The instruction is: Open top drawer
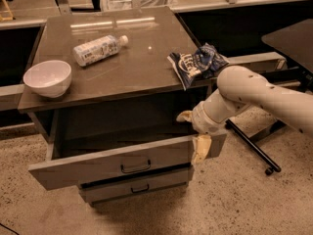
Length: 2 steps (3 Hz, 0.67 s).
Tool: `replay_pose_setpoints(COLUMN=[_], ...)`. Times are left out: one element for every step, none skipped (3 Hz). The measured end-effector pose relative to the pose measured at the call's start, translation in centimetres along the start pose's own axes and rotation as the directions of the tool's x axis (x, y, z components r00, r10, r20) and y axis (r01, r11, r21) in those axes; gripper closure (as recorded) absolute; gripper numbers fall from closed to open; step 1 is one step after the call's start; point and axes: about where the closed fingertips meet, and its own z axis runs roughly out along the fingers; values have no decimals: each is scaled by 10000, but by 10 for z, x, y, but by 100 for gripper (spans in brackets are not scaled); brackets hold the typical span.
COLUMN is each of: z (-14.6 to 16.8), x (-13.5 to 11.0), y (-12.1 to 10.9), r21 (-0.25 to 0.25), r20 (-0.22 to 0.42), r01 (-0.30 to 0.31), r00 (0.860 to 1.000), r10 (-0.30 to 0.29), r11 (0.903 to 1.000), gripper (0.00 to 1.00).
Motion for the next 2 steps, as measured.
replay_pose_setpoints(z=[0, 4], x=[0, -1], y=[0, 15], r21=[0, -548], r20=[0, -39], r01=[0, -190], r00=[10000, 9998], r10=[0, 188], r11=[10000, 9983], gripper=[0, 0])
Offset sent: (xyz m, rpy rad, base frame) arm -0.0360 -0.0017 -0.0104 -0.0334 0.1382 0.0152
